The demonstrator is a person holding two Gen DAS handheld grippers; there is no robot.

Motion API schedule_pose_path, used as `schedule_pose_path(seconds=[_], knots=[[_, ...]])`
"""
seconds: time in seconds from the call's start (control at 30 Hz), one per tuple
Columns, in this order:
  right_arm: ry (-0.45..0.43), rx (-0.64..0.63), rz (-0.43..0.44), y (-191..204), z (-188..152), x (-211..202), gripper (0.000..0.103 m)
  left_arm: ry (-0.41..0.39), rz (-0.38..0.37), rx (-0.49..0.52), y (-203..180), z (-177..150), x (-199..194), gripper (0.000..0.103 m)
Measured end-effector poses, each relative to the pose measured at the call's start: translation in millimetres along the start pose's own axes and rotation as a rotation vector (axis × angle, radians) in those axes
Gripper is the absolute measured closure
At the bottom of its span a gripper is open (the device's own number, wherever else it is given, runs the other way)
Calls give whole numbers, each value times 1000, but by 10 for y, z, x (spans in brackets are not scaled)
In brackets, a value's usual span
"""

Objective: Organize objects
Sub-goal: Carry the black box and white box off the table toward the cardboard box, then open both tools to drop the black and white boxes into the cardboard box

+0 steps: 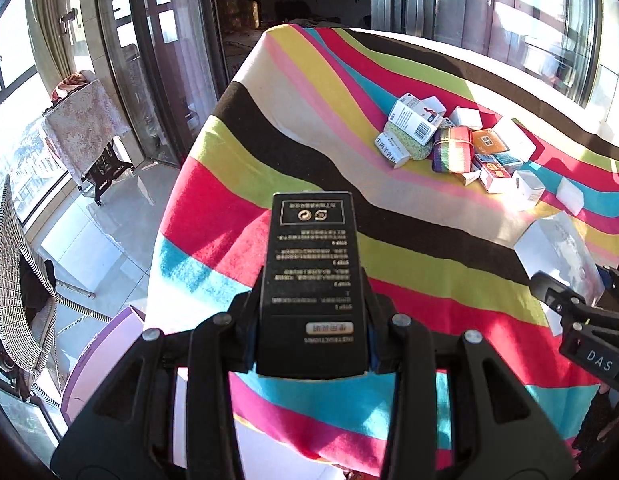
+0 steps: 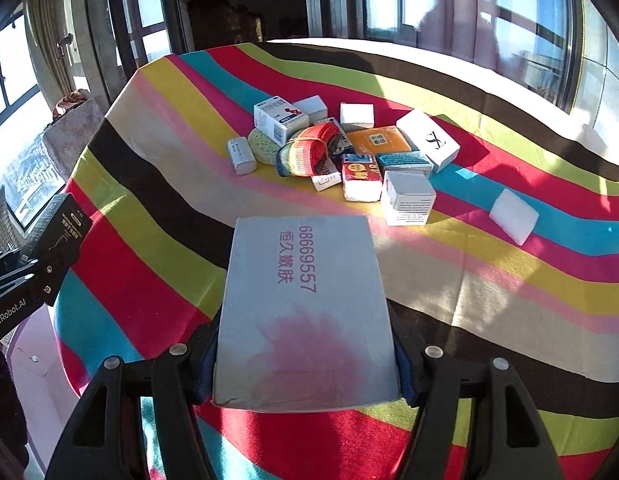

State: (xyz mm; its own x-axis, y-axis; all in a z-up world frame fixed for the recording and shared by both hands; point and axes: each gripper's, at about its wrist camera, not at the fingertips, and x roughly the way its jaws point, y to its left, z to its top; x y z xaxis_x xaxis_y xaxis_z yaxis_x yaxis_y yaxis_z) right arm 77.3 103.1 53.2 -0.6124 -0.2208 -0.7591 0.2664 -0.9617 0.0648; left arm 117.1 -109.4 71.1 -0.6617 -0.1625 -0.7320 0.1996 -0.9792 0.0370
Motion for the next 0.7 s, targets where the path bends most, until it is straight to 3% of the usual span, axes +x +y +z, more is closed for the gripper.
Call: schedule_pose_path(seconds=[0.2, 0.43, 0.7], knots=[[5, -193, 132, 940, -121, -200, 36, 31, 106, -41, 597, -309, -85, 60], [77, -393, 275, 1843, -390, -288, 36, 108, 199, -142, 1292, -812, -216, 60], [159, -594, 399, 2470, -843, -299, 35, 226, 284, -269, 1808, -1461, -293, 60]])
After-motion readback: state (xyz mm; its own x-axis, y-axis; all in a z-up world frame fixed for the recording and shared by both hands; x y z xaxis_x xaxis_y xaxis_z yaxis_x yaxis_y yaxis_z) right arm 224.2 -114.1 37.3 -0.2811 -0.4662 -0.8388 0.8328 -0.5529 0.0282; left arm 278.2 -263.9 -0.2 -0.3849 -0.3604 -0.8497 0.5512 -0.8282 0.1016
